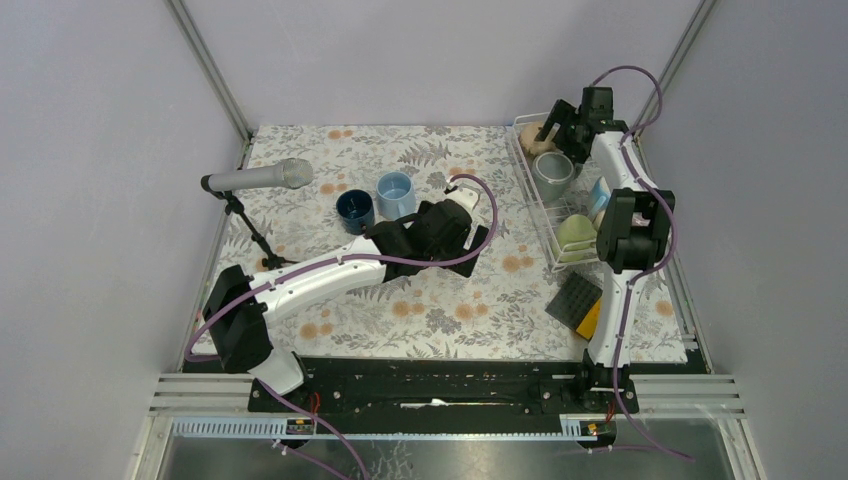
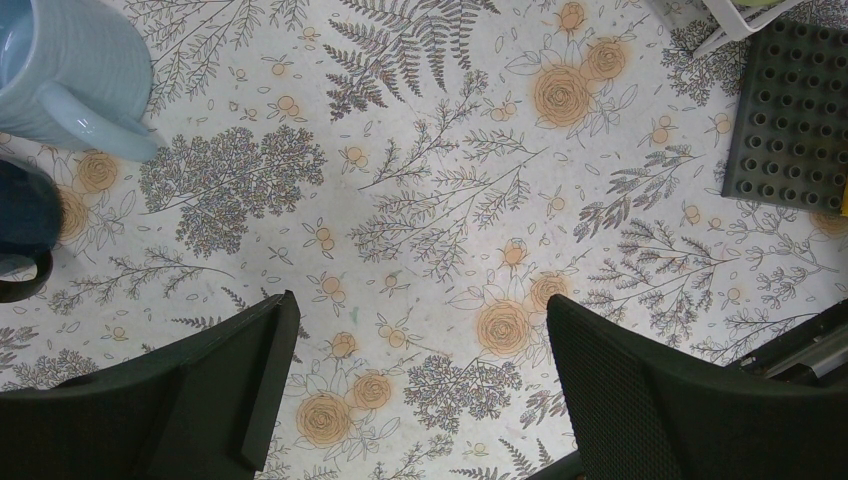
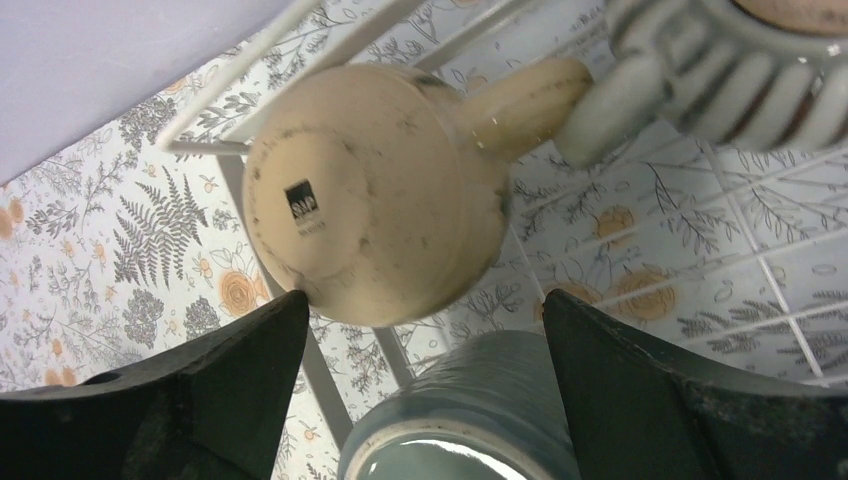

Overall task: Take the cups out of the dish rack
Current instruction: Unload the cup from the dish rack.

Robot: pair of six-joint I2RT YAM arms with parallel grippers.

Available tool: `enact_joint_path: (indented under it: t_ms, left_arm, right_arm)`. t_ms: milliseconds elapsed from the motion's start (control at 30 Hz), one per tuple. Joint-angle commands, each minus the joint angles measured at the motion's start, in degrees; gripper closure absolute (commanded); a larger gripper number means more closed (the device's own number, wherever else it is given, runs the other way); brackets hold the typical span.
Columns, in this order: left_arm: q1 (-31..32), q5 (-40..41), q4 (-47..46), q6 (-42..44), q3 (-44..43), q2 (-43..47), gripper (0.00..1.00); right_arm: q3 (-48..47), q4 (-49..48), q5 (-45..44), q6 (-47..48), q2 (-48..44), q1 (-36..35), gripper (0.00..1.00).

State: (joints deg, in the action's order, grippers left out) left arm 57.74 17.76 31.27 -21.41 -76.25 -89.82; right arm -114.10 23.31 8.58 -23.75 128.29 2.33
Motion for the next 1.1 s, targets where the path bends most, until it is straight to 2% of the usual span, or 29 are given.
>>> enact_joint_path:
  t_ms: [0,233,467,833,1067]
  left_arm:
    - [0.0,-0.5,-2.5,0.3,0.5,1.5,0.01]
    - [0.0,-0.7,-2.6,0.1,0.6,1.7,0.01]
    - [0.0,-0.9,-2.8,0.1,0.8,1.9,0.01]
    - [0.1,-1.9,-3.3,-0.4,0.8,1.8,0.01]
    - [0.1,-2.4,-3.3,-0.5,0.7,1.2,0.01]
  right_arm:
    - [3.7,2.0,-3.8,-2.1,-6.7,1.2,0.06]
    - [7.8,1.8,-5.8,-3.9,-11.8,1.8,0.05]
    - [9.7,-0.5,1.0,-0.1,-14.4,1.8,0.00]
    - [23.2,-0.6,-0.7,1.2,-28.4,1.0,0.00]
    - [31.7,-2.2,-1.8,-1.7,-33.6,-4.3,0.01]
